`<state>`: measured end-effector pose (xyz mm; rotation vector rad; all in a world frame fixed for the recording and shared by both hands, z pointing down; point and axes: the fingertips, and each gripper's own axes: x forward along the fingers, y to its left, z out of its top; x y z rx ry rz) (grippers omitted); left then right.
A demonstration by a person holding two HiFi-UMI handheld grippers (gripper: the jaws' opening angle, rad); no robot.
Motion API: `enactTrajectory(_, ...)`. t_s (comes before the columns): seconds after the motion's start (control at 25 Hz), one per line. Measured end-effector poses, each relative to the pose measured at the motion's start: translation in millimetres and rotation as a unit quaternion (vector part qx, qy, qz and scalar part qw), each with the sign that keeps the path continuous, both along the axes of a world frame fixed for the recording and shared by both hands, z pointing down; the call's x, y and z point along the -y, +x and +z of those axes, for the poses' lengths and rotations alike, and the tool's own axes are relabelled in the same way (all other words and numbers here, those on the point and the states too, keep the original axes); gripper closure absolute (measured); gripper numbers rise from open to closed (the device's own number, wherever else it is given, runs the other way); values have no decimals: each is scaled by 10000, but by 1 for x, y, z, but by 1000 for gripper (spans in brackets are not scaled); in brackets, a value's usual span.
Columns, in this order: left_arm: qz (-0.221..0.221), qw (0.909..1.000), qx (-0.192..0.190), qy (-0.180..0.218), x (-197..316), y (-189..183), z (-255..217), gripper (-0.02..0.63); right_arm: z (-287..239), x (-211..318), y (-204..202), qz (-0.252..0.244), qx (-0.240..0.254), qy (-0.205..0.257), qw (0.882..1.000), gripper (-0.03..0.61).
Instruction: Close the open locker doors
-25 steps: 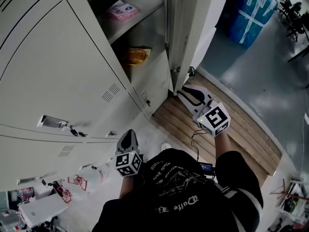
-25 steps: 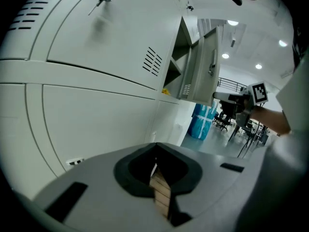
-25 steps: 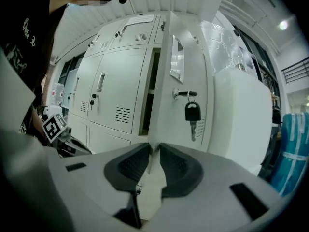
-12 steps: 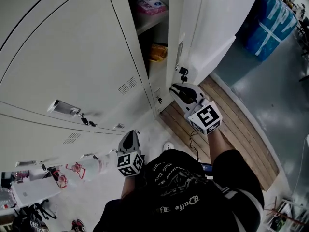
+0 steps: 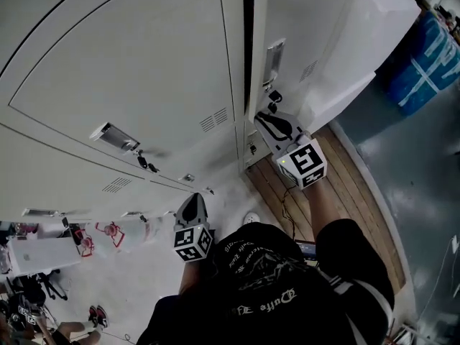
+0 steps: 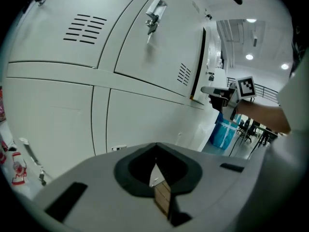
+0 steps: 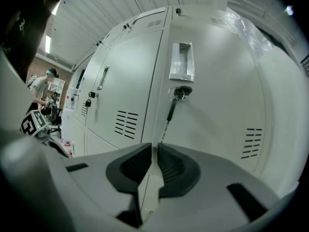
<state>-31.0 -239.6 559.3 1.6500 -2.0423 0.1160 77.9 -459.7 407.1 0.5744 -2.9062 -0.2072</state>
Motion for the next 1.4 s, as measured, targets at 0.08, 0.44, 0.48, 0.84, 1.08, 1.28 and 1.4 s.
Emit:
enactTrajectory(0.08, -64, 10000, -2, -5, -3, -1, 0, 606, 0, 5, -7, -22, -11, 6, 10000, 540)
enactTrajectory(0.44, -229, 9997, -17, 23, -13, -8, 1, 606, 1, 21, -24, 231, 77, -30, 9997, 548)
enactTrajectory(0.48, -240, 9997, -31, 22, -15, -7, 1, 606, 1, 22, -25, 262, 102, -64, 9996, 550)
enactTrajectory(0.84, -128, 9998, -98, -112, -29, -6, 9, 606, 1, 23, -24, 411, 552, -568, 9960, 557)
enactTrajectory(1.08, 223, 9996, -109, -125, -37, -6, 11, 606, 1, 23, -26, 849, 788, -718, 9907, 557)
enactTrajectory(1.28, 561, 9984, -49, 19, -51, -18, 3, 606, 2, 1, -16, 1520, 889, -684, 9820, 554)
enactTrajectory(1.4, 712, 9974, -54, 111, -62, -30, -1, 606, 1, -27, -16, 1619, 824, -652, 9812, 554)
